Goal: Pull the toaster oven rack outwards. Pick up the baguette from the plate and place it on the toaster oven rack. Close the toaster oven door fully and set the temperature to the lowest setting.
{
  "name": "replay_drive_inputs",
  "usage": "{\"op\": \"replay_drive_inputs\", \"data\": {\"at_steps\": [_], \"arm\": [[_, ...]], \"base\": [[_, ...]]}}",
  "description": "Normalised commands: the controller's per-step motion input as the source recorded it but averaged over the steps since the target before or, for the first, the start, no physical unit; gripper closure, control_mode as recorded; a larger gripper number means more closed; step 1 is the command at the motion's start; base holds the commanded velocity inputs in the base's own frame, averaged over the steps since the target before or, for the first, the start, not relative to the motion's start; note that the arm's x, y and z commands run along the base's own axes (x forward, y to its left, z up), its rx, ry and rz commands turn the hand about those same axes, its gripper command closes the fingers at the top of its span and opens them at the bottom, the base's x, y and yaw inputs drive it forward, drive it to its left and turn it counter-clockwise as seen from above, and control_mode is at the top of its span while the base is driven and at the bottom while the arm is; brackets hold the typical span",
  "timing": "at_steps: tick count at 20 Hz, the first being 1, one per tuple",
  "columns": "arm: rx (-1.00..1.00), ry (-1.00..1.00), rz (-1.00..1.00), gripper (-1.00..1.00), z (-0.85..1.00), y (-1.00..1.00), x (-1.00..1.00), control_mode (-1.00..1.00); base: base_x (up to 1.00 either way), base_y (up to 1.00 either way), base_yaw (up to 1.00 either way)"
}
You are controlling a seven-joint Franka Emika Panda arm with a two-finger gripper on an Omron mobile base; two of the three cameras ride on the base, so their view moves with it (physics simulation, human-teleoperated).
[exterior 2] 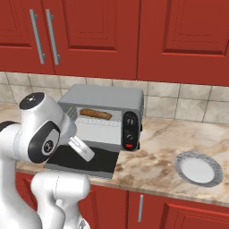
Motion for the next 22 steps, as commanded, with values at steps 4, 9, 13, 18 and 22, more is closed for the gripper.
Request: {"op": "replay_drive_inputs", "data": {"at_steps": [4,9,13,18,22], "arm": [[0.00,0.00,-0.03,-1.00,-0.05,0.00,-0.14,-1.00],[0.03,-0.01,0.00,-1.00,-0.02,-0.01,-0.09,-1.00],[0.10,-0.01,0.00,-1.00,-0.05,-0.10,-0.11,-1.00],[0.12,0.00,0.00,-1.00,-0.10,-0.13,-0.10,-1.00],[0.13,0.00,-0.02,-1.00,-0.14,-0.13,-0.07,-1.00]], "base": [[0.00,0.00,0.00],[0.00,0.00,0.00],[0.00,0.00,0.00],[0.00,0.00,0.00],[0.00,0.00,0.00]]}}
